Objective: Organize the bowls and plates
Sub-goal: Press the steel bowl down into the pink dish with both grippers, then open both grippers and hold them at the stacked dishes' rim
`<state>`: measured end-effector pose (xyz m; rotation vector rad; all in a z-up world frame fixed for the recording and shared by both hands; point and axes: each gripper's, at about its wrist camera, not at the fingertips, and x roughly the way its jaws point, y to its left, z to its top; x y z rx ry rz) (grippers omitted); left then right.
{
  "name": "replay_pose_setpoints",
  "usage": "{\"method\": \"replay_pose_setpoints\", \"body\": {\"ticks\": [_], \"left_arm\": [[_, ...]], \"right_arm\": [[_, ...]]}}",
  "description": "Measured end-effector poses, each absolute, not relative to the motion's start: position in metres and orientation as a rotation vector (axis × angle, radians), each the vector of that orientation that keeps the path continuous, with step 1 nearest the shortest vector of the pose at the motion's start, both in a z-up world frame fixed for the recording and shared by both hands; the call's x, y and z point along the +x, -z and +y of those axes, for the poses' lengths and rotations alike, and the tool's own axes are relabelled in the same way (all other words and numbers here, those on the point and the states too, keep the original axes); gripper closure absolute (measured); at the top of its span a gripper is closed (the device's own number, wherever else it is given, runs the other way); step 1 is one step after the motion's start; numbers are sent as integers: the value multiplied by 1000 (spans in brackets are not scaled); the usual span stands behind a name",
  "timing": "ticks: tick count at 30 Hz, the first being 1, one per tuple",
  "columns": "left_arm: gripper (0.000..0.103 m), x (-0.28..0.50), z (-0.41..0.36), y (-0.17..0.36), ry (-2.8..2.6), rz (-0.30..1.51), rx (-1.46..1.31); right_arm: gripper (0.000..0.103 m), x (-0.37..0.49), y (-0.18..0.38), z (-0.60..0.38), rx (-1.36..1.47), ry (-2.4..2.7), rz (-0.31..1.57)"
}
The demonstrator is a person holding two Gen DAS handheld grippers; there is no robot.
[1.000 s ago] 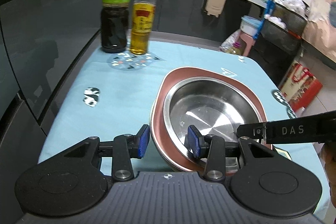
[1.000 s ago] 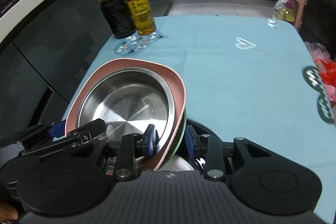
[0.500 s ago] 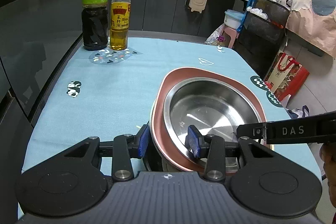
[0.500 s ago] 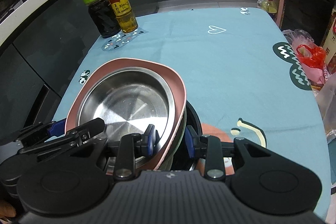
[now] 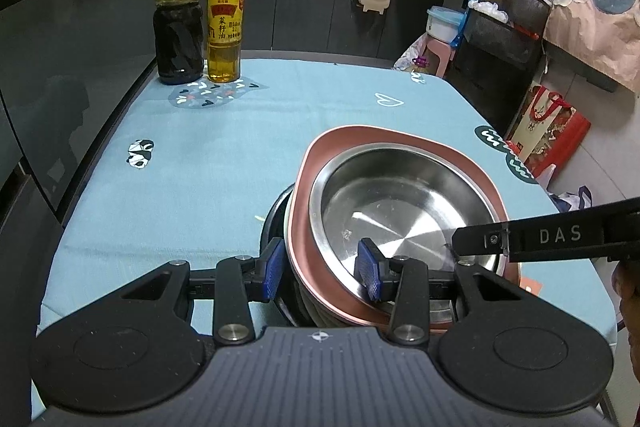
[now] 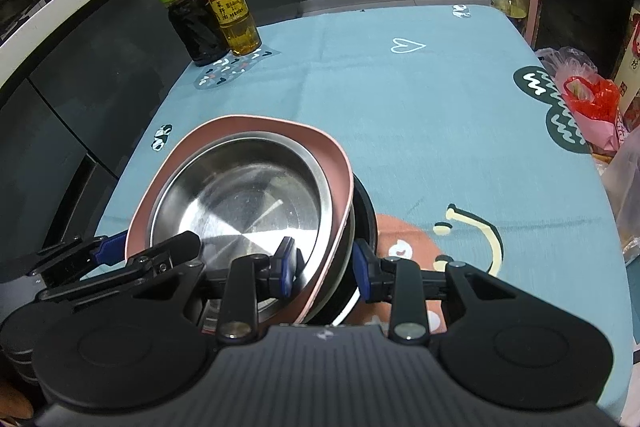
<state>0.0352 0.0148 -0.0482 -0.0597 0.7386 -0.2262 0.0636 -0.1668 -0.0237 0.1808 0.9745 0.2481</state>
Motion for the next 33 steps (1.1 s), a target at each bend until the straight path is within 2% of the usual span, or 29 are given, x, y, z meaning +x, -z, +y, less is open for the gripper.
{"method": "replay_pose_setpoints", "body": {"ticks": [12,14,18,21,33], "left_arm": [[65,31,20,54,249,755,-67],[65,30,23,53,261,746,-83],[59,27,25,51,245,730,-69],[53,28,26,53,220,730,-72],[43,42,35,64,232,798,-186]], "right_arm": [[75,62,29,-166,184,-257,956],[71,61,29,-168,192,-272,949],[57,60,28,-177,231,-267,925],[54,58,28,-183,258,-256,906],[52,64,41,-187,314,-286,975]]}}
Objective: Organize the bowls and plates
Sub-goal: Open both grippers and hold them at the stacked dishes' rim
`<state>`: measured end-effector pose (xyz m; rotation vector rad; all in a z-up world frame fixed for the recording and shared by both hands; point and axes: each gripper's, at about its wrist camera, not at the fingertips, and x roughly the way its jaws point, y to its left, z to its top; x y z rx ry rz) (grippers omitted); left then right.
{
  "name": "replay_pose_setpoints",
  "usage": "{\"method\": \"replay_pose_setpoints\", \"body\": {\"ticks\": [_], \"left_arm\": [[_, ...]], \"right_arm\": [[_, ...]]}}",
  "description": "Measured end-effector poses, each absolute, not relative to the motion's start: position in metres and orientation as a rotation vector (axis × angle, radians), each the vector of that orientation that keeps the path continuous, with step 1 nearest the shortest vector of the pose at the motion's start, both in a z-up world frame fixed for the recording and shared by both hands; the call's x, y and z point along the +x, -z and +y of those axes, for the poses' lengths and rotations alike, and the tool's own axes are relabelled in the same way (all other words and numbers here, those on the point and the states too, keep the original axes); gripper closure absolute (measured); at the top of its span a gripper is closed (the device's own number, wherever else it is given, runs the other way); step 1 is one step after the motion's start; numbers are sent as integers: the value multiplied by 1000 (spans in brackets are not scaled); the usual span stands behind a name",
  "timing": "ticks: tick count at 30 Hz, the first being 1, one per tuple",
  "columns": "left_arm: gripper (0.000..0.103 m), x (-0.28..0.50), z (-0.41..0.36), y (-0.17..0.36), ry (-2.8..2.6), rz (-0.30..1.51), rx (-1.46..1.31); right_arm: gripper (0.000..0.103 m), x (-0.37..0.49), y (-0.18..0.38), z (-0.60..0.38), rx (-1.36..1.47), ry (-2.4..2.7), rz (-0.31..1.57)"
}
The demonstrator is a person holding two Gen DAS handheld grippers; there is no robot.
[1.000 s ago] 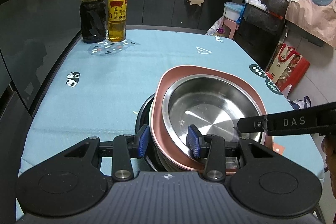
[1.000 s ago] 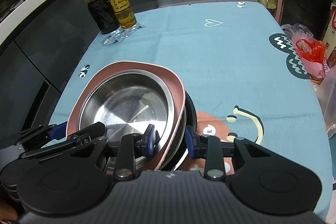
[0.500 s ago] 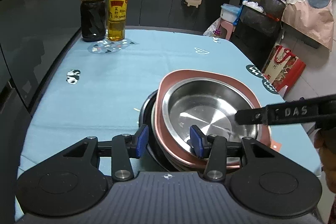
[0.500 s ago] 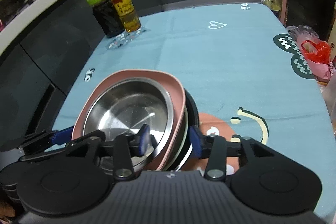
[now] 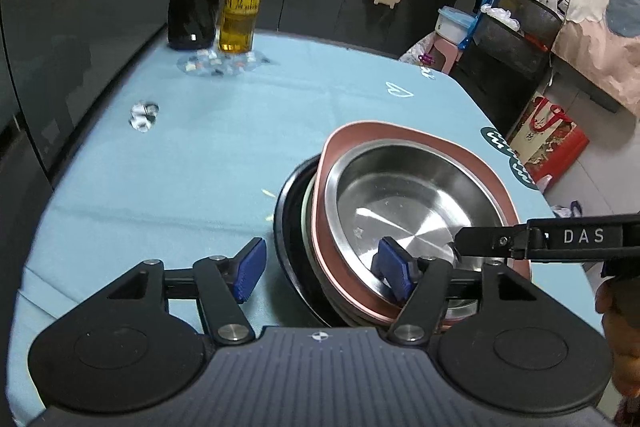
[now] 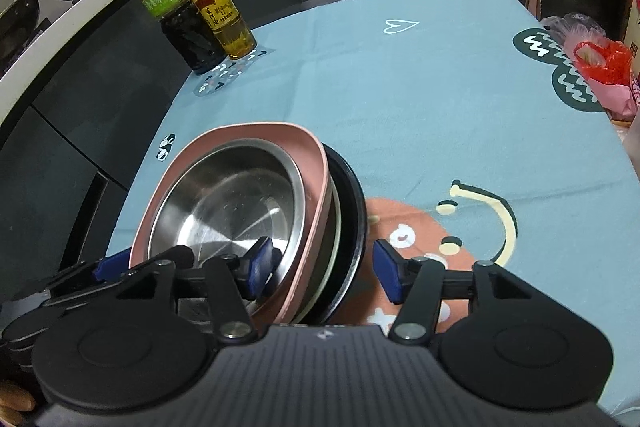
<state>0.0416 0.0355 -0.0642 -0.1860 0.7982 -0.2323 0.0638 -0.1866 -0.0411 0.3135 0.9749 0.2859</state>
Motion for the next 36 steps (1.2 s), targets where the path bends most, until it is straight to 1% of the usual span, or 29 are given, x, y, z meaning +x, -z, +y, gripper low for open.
{"method": "replay_pose_setpoints", "body": {"ticks": [5,9,11,29,36], "left_arm": [[44,46,40,68,268,798,-231],[49,43,37,67,253,783,-217],[50,44,36,66,248,782,-208],[51,59,32,60,234,790,-207],[51,73,31,57,218,806,-204]], "right_arm": [[52,66,42,-185,312,-301,976],[53,63,40,-181,265,-307,959],[54,63,39,-179,252,-301,954],[55,78,34,-177,250,-270,943],[58,91,34,-178,275,-273,962]]}}
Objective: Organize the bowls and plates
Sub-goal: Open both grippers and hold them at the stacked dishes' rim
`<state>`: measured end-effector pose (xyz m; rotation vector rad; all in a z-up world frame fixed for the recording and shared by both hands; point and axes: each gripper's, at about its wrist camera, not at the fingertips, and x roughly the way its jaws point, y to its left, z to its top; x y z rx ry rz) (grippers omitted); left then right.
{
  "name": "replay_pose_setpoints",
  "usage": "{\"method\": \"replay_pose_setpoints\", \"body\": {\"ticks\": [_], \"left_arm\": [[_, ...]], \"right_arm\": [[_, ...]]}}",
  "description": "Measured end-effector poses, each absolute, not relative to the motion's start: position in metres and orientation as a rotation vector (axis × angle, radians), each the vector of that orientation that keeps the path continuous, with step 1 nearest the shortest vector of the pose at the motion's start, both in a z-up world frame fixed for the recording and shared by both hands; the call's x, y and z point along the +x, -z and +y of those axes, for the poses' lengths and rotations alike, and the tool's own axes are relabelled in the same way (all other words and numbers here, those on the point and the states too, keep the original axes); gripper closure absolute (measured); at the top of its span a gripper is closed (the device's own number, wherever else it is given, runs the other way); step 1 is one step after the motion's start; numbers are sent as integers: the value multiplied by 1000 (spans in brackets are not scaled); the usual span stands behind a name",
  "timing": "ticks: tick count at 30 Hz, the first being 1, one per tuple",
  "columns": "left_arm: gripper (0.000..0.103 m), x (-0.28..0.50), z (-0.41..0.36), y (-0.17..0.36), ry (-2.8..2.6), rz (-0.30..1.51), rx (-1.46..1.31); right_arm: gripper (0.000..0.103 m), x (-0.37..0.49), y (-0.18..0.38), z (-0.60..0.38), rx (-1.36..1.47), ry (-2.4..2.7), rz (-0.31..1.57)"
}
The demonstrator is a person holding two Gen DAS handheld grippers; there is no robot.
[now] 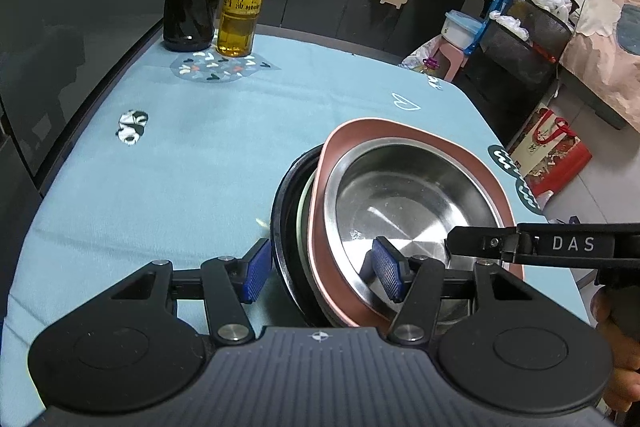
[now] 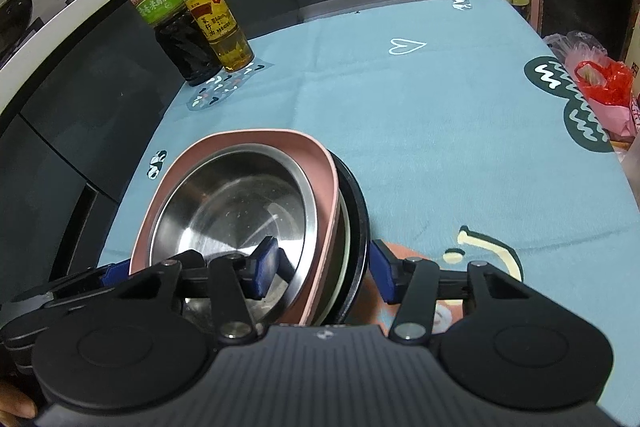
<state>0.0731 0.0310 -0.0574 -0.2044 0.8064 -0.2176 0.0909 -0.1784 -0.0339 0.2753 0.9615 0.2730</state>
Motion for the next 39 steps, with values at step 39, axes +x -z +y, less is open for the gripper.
{"method": "replay_pose_setpoints", "body": {"ticks": [39], "left_arm": [[51,218,5,35,164,876,-164]], "right_arm": [[62,215,30,-187,381,-175,1006]]}}
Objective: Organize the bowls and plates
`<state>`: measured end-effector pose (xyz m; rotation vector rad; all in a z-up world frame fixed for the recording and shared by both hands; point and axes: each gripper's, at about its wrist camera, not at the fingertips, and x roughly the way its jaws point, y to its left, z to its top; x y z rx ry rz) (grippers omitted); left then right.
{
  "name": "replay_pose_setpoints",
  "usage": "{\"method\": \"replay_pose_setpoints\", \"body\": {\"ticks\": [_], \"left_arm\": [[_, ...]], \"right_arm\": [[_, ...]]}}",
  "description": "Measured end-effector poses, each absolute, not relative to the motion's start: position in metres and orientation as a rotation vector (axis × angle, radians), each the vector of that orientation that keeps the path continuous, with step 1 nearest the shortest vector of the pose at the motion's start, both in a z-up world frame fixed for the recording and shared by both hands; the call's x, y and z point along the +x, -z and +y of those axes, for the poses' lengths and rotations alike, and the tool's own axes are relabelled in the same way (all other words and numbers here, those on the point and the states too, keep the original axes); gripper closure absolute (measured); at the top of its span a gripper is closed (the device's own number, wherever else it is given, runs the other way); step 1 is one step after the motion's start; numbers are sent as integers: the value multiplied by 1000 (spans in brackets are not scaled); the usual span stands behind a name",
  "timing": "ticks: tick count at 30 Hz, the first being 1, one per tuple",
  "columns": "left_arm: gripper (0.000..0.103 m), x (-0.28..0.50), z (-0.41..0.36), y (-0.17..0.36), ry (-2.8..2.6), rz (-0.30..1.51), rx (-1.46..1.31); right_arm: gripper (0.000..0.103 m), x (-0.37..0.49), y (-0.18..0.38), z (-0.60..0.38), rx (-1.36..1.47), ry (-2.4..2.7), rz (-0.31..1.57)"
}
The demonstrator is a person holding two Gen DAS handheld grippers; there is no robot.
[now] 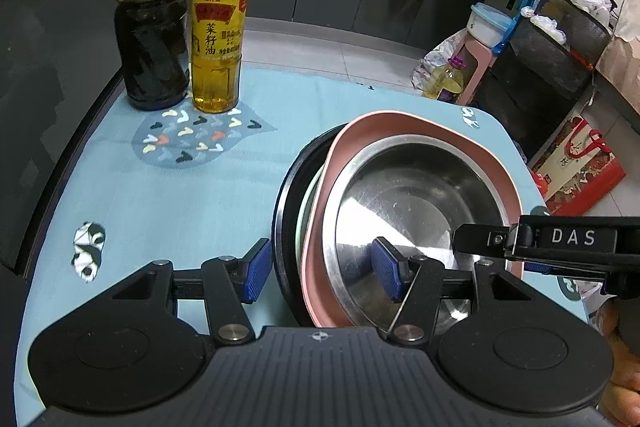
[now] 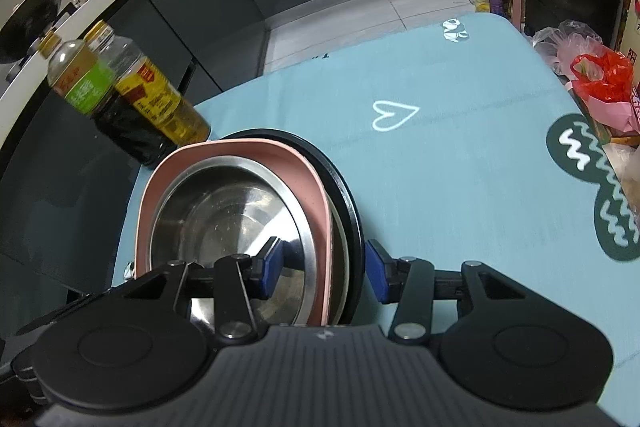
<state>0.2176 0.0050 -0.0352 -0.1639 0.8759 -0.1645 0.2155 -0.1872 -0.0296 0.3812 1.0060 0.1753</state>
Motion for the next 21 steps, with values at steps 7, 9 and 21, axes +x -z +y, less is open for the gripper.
{"method": "replay_pose_setpoints", "body": {"ticks": [7,9,21], "left_arm": [[51,239,4,42,149,885,-177],[51,242,3,43,147,887,-174],[51,260,10,55,147,873,-230]], "right_arm": [[62,232,36,-188,387,-165,1025],[62,236,36,-188,383,-161,1028],[62,246,45,-188,402,-136,1017]]}}
